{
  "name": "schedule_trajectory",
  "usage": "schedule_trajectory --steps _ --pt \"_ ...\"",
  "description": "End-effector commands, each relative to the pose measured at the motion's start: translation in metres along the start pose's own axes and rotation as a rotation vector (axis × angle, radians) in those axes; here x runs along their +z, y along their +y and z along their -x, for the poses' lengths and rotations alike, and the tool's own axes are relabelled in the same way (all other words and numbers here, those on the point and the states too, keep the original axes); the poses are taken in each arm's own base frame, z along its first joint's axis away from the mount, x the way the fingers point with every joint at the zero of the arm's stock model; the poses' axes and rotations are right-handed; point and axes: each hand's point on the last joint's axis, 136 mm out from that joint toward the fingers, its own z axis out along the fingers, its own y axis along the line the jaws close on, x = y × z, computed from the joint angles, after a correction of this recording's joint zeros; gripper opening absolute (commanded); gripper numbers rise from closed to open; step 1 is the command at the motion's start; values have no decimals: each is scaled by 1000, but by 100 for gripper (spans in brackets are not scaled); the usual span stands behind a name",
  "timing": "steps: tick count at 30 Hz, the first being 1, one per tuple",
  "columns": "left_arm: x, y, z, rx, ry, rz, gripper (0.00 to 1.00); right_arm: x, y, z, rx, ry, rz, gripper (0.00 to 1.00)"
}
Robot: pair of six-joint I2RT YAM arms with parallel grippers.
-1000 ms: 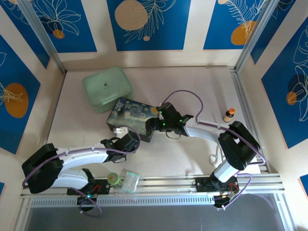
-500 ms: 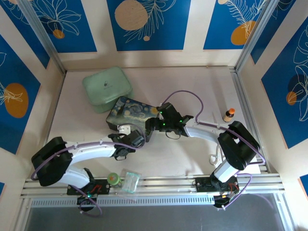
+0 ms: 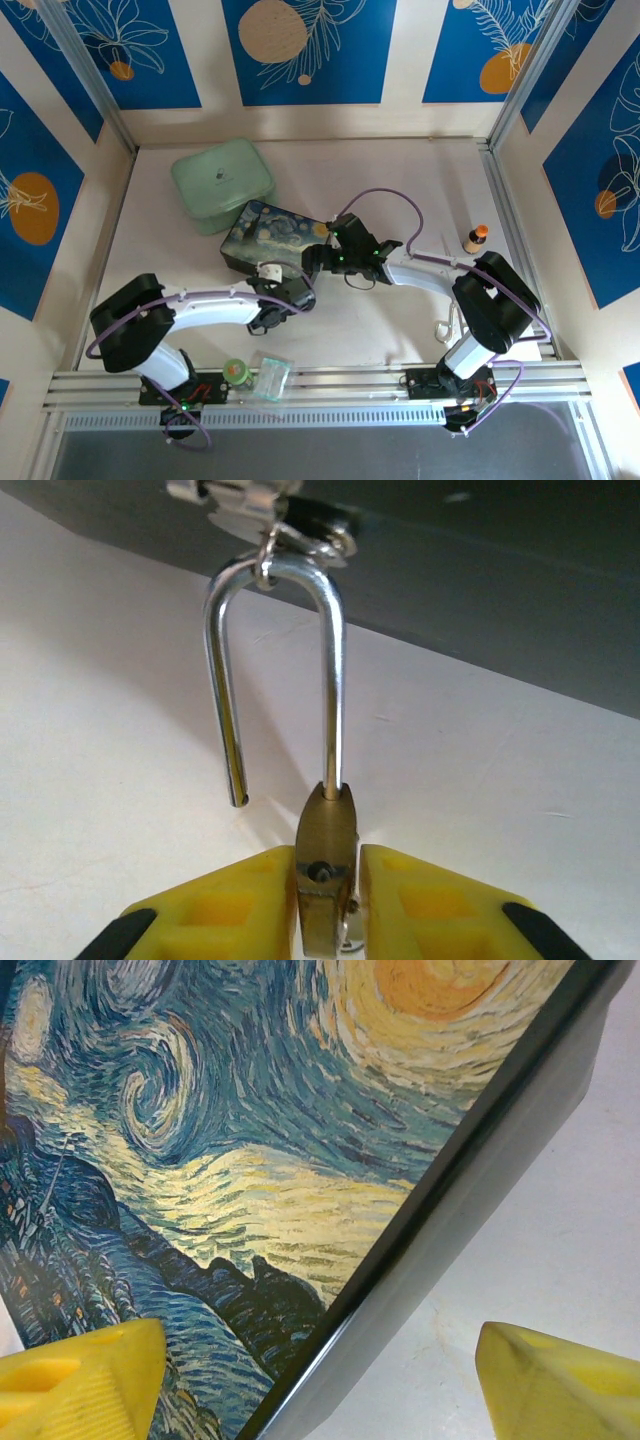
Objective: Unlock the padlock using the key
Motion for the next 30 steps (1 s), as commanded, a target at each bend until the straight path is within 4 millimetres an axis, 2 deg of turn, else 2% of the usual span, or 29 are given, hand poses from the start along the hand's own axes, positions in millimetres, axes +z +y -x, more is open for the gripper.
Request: schedule_trajectory --steps 1,12,14,15,17,19,24,28,29,30 --pt "-8 7 5 1 -34 56 25 7 -38 -31 37 92 -117 80" --pt "-11 -3 0 -9 -11 16 27 3 -36 -28 26 74 -107 81" --pt "-13 -5 1 -18 -10 -5 30 1 -34 -25 19 65 -101 82" --pt "-15 -7 2 -19 -14 -23 35 0 -33 -24 16 62 -96 82" --pt "-20 -10 6 -25 -33 -69 61 -4 -32 -19 15 55 -85 82" --pt "-29 -13 12 -44 -60 -124 72 -9 -32 -14 10 42 -84 82" --pt "-61 -8 42 -106 -157 -235 87 -25 -19 0 -67 9 -47 87" --pt "-79 15 69 -167 -216 -283 99 -47 -10 8 -106 -32 -50 96" --pt "-80 22 76 -182 -235 -295 99 -53 -9 8 -106 -42 -52 100" --pt "-81 29 81 -197 -249 -305 99 -58 -6 9 -105 -52 -50 99"
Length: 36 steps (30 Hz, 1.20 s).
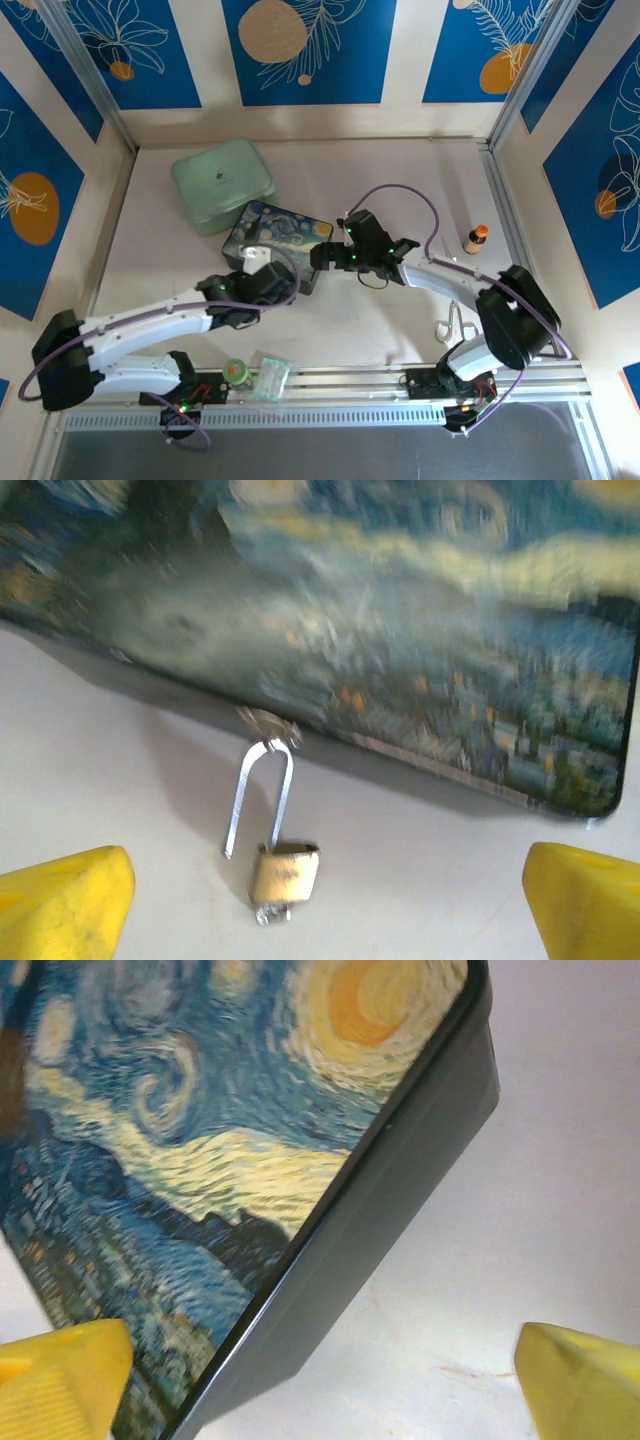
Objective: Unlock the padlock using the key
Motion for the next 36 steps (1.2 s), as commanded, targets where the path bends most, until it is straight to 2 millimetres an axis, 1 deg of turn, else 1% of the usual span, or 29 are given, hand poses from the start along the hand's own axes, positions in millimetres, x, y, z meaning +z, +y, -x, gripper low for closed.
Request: schedule_trajectory --steps 1,3,4,6,8,10,12,14,16,18,21,23,25,27,30,33,36 --pt "-6 19 22 -19 -48 -24 99 -23 5 0 -26 -19 -10 99" --pt "-6 32 30 -73 -56 -33 99 -33 17 -5 -40 -21 2 99" --pt "-6 37 32 -95 -57 -46 99 -39 27 -10 -74 -28 6 99" --pt "-6 40 33 -116 -57 -79 99 -49 53 -20 -153 -57 40 99" --pt "-4 41 34 -120 -52 -116 99 -54 72 -32 -173 -52 57 99" --pt "-1 39 32 -126 -38 -148 99 -51 86 -45 -172 -24 59 100" --pt "3 41 29 -154 -22 -165 99 -43 101 -58 -182 16 71 98" --pt "6 49 26 -203 1 -160 100 -30 115 -69 -199 53 63 97" --pt "9 59 23 -262 10 -136 99 -15 123 -78 -207 79 43 96" --pt "12 67 19 -296 17 -120 99 0 125 -83 -200 92 13 95" --pt "12 75 16 -307 37 -107 99 23 126 -88 -188 105 -20 88" --pt "12 85 15 -310 42 -73 99 38 126 -89 -185 105 -43 82" --pt "12 92 15 -329 42 -58 99 52 127 -89 -192 108 -61 79" --pt "11 94 15 -358 28 -73 100 65 127 -91 -210 123 -89 76" --pt "11 92 14 -386 13 -107 99 79 124 -92 -234 133 -152 76" --pt "18 93 8 -405 24 -103 99 90 121 -96 -246 147 -176 75" --pt "21 93 7 -407 31 -95 99 98 120 -95 -255 152 -195 70"
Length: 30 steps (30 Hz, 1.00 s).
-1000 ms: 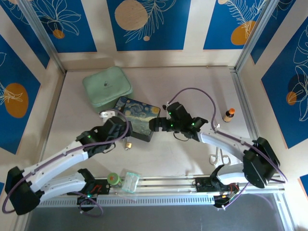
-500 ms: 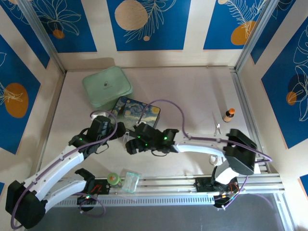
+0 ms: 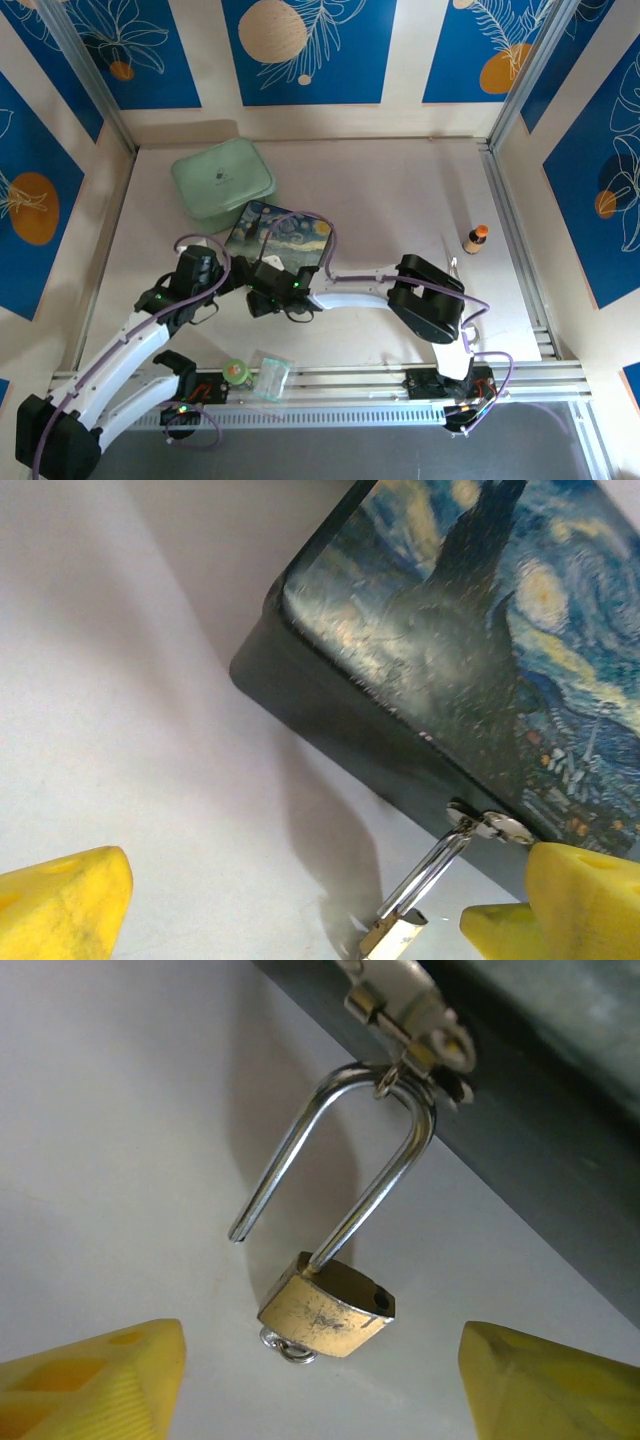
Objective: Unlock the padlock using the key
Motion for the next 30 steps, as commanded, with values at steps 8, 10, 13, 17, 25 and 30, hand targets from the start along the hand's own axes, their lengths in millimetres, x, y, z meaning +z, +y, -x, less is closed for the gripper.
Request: schedule_trajectory --steps 8,10,13,17,25,30 --pt "1 0 2 -36 -15 -17 99 20 -8 -6 -39 31 -94 56" --pt "-1 1 4 -39 -29 -17 99 21 -9 -8 -40 32 -99 56" --pt "-2 2 5 -43 -38 -11 100 25 -9 -9 -28 32 -87 54" --pt "-2 3 5 -36 -36 -1 99 27 -10 -11 -32 28 -100 51" --pt "-6 0 11 -13 -47 -1 99 22 -18 -16 -32 26 -107 34" --pt "-13 -9 15 71 -47 -28 99 5 -30 -24 -15 24 -89 32"
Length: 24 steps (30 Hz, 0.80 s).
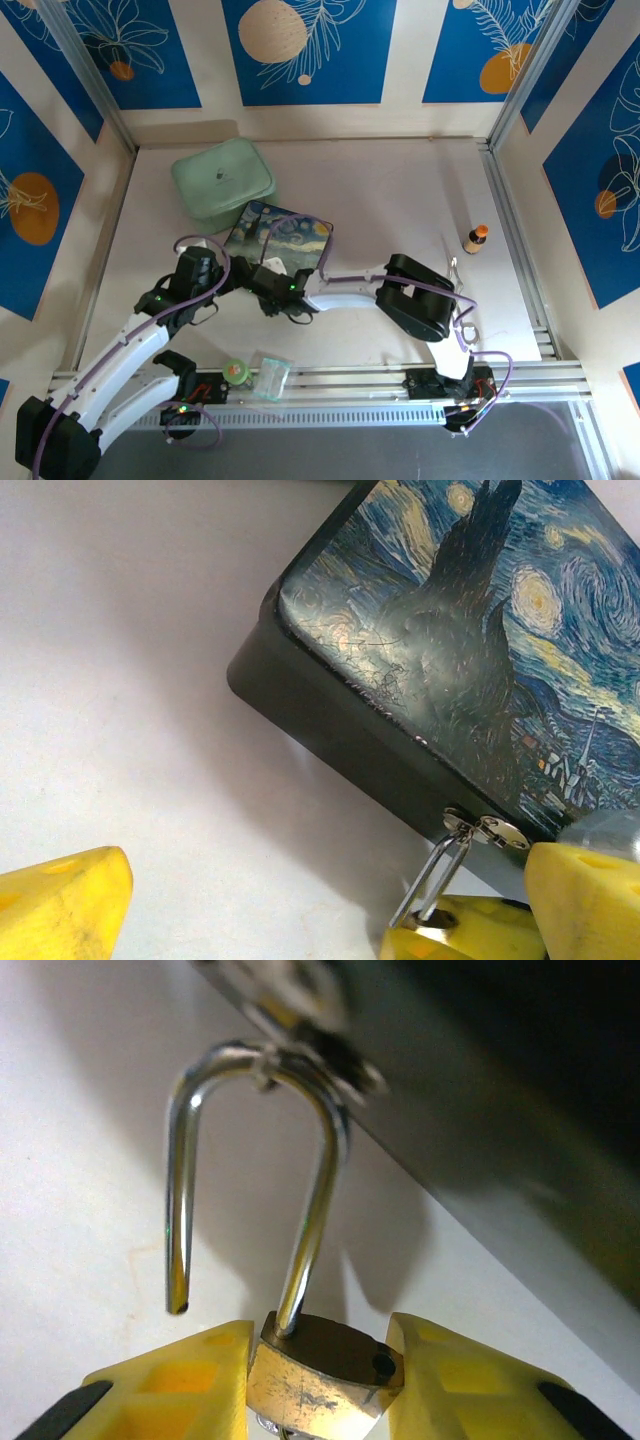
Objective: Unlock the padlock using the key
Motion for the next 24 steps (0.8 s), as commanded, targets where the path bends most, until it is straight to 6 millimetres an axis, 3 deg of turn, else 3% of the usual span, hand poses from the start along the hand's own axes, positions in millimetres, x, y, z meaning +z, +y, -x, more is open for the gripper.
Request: schedule_trajectory --steps 1,8,12,14,17,21,24 --pt "-12 -8 13 70 -22 -7 99 -13 -18 -18 5 36 -19 32" --pt "-21 -19 22 258 -34 -18 99 -31 -53 -49 65 81 -25 31" --pt "-20 -41 14 434 -4 -76 99 -41 -72 -58 90 87 -19 31" --pt "-16 -52 13 441 -21 -82 99 -43 -83 -62 108 91 -21 31" --pt "-11 -90 7 523 -39 -160 94 -45 -97 -71 122 79 -27 31" --pt "-5 -117 -10 831 -23 -100 96 -48 -112 -79 166 101 -29 31" --pt "7 -125 -32 950 67 -147 96 -53 -124 -79 185 81 -36 31"
